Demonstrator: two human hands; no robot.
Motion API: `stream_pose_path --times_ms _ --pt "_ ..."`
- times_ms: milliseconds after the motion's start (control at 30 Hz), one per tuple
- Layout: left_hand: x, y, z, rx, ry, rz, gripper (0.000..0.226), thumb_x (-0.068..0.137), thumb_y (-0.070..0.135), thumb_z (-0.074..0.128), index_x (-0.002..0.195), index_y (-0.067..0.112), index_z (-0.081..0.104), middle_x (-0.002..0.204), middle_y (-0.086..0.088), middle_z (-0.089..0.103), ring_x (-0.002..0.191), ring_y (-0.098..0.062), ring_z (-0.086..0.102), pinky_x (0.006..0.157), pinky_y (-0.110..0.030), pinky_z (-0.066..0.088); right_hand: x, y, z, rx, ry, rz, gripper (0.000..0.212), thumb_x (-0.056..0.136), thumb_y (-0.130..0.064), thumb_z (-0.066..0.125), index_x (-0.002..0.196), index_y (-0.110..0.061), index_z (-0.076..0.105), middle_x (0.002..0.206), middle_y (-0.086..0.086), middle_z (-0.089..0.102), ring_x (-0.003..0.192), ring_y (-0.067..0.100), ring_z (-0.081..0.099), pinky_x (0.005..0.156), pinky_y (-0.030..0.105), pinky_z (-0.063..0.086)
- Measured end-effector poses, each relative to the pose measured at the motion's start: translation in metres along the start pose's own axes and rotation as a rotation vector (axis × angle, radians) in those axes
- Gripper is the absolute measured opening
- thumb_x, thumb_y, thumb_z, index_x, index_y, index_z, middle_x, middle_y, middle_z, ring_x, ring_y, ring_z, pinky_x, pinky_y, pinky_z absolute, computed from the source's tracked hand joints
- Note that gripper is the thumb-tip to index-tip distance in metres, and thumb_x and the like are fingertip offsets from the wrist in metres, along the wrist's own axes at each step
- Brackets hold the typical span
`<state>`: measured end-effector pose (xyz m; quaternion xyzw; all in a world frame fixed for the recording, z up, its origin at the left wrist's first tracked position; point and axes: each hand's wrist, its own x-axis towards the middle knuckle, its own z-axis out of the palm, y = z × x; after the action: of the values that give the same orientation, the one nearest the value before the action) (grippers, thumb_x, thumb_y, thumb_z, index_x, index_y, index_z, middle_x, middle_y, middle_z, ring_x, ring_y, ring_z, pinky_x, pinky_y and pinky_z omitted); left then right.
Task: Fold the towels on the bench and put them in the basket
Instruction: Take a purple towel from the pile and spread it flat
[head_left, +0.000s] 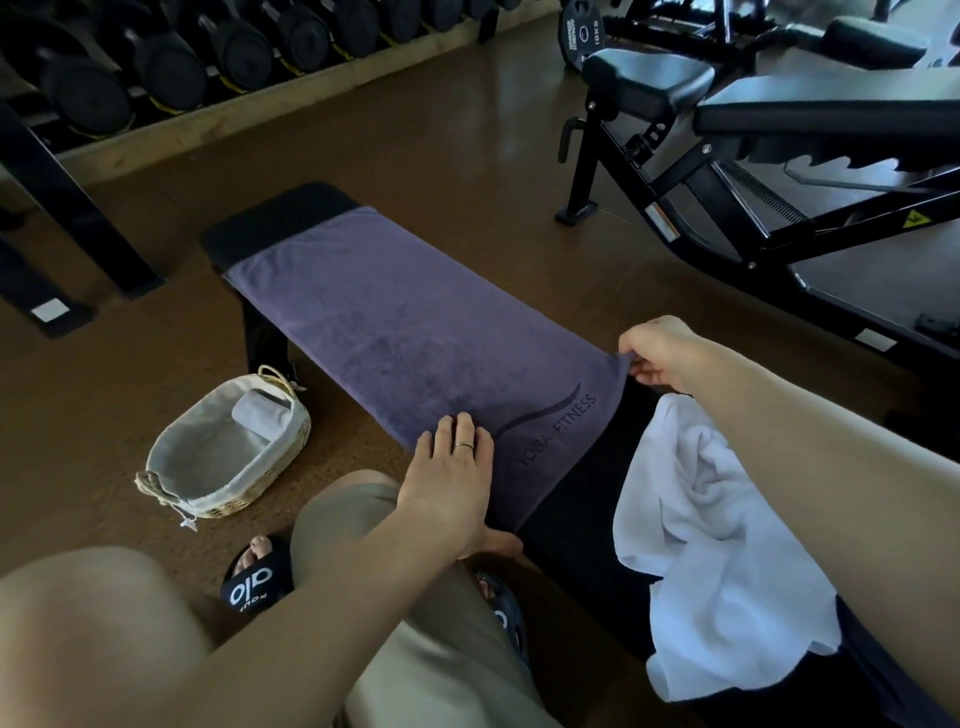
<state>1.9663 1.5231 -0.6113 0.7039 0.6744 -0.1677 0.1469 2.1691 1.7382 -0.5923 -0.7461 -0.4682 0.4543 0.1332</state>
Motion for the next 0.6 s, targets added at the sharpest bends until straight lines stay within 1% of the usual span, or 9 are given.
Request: stream_pose_path --times_ms 67,133,233,300,367,433,500,533,600 --pt "-0.004 0.004 -0.005 -0.059 0.034 0.016 0.126 0.074 0.086 0.059 0.161 0.009 0.009 0.168 -0.019 0.001 0.155 -0.038 0.004 0.126 -0.051 0.013 -0.01 -0.012 0.003 0.186 -0.054 -0.03 0.028 0.096 0.001 0.055 0.121 -0.004 0.064 0.089 0.013 0.062 0.074 0.017 0.059 0.063 0.027 0.052" --pt "-0.004 0.009 -0.01 -0.15 0.076 0.005 0.116 0.077 0.089 0.051 0.156 0.008 0.021 0.164 -0.018 0.016 0.15 -0.038 0.019 0.122 -0.048 0.024 -0.02 -0.028 0.007 0.326 -0.139 -0.053 0.028 0.099 0.001 0.053 0.124 -0.006 0.063 0.093 0.012 0.059 0.077 0.016 0.061 0.063 0.026 0.054" --pt "0.0 0.019 -0.015 -0.221 0.139 -0.066 0.107 0.082 0.086 0.046 0.151 0.007 0.027 0.156 -0.017 0.028 0.142 -0.035 0.031 0.115 -0.046 0.035 -0.034 -0.05 0.012 0.49 -0.246 -0.087 0.029 0.097 0.003 0.056 0.124 -0.004 0.064 0.097 0.009 0.054 0.081 0.016 0.062 0.069 0.026 0.058" --pt "0.003 0.023 -0.016 -0.262 0.175 -0.121 0.096 0.087 0.077 0.051 0.149 0.007 0.029 0.153 -0.016 0.031 0.139 -0.034 0.035 0.112 -0.046 0.038 -0.04 -0.062 0.016 0.573 -0.265 -0.098 0.031 0.094 0.005 0.058 0.125 -0.002 0.064 0.097 0.009 0.056 0.081 0.015 0.064 0.071 0.025 0.059" --pt "0.006 0.022 -0.015 -0.306 0.219 -0.158 0.075 0.092 0.061 0.056 0.142 0.009 0.035 0.148 -0.015 0.037 0.133 -0.032 0.04 0.108 -0.044 0.042 -0.042 -0.071 0.019 0.652 -0.274 -0.106 0.034 0.092 0.006 0.057 0.125 -0.001 0.063 0.098 0.01 0.058 0.083 0.016 0.066 0.068 0.025 0.06" --pt "0.007 0.017 -0.015 -0.336 0.241 -0.162 0.056 0.096 0.045 0.054 0.138 0.01 0.041 0.147 -0.015 0.04 0.13 -0.031 0.043 0.106 -0.043 0.044 -0.043 -0.079 0.02 0.735 -0.283 -0.11 0.033 0.092 0.006 0.055 0.123 0.0 0.063 0.101 0.012 0.06 0.087 0.018 0.069 0.066 0.025 0.06" --pt "0.006 0.008 -0.015 -0.377 0.237 -0.144 0.043 0.099 0.033 0.051 0.135 0.012 0.046 0.149 -0.015 0.039 0.129 -0.03 0.046 0.105 -0.043 0.045 -0.043 -0.083 0.02 0.785 -0.295 -0.126 0.031 0.092 0.005 0.053 0.122 0.003 0.063 0.103 0.014 0.062 0.093 0.021 0.07 0.068 0.026 0.061" --pt "0.006 0.002 -0.017 -0.424 0.225 -0.137 0.036 0.099 0.03 0.05 0.131 0.012 0.049 0.146 -0.014 0.042 0.126 -0.029 0.048 0.102 -0.043 0.047 -0.042 -0.085 0.02 0.789 -0.3 -0.138 0.032 0.091 0.005 0.052 0.121 0.004 0.064 0.105 0.015 0.063 0.095 0.022 0.07 0.07 0.027 0.062" --pt "0.007 -0.018 -0.025 -0.541 0.186 -0.139 0.024 0.1 0.025 0.049 0.12 0.012 0.052 0.131 -0.011 0.052 0.112 -0.027 0.057 0.09 -0.038 0.05 -0.04 -0.088 0.021 0.757 -0.297 -0.168 0.036 0.087 0.009 0.05 0.12 0.004 0.065 0.109 0.016 0.065 0.098 0.024 0.071 0.072 0.028 0.062"
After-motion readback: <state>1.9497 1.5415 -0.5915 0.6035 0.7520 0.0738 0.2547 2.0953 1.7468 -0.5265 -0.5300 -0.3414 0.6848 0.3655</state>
